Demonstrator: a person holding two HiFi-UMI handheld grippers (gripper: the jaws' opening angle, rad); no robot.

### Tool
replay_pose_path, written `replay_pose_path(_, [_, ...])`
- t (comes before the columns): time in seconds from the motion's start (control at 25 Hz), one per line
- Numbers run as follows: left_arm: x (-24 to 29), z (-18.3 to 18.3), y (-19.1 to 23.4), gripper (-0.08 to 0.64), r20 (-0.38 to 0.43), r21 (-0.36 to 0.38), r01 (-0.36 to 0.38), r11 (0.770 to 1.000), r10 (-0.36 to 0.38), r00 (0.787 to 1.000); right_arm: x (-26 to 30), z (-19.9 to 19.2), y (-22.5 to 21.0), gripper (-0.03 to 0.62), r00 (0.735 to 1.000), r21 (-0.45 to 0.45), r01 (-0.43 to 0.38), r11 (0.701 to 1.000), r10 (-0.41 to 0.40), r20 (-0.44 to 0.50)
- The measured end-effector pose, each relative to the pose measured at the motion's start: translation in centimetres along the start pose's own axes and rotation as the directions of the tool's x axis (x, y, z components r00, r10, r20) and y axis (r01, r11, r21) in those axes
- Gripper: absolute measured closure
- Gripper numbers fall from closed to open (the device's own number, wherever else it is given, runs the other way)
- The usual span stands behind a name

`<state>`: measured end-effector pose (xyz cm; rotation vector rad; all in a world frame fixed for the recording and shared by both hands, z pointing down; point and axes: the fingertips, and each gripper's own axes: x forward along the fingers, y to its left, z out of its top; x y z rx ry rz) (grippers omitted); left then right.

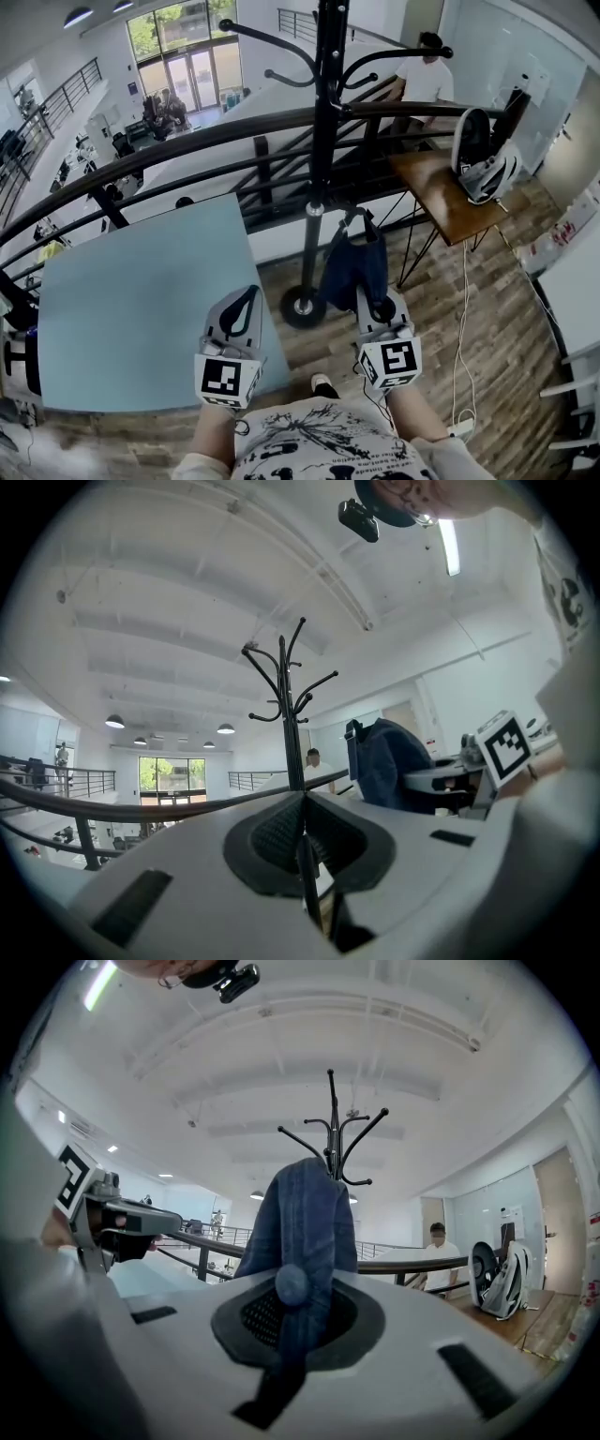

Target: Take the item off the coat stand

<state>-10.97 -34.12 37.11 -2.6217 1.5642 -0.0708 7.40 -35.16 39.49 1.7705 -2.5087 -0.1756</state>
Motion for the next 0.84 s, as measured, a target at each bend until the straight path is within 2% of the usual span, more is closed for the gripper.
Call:
replay_pose_path(0.2, [0.5,0.0,0.5,0.555,0.038,0.032,-0.009,0.999,0.008,0.999,0.6,0.3,-0.6,0.592,1.0,0.005,0.008,1.0,-0.008,-0.001])
replay_pose_path(0.4, [0.9,0.6,0.3,0.555,0.018,0.023,-0.012,1.0,0.012,1.0,0.8,0.3,-0.9,0.592,1.0,0.002,0.002,1.0,-0.002,0.002])
replay_pose_path(0.84, [2.3,0.3,-0.2,0.555,0.03,0.023,0.005,1.0,-0.005,1.0,1.4,0.4,-1.1,0.592,1.0,-0.006,-0.018,1.0,0.018,0.002])
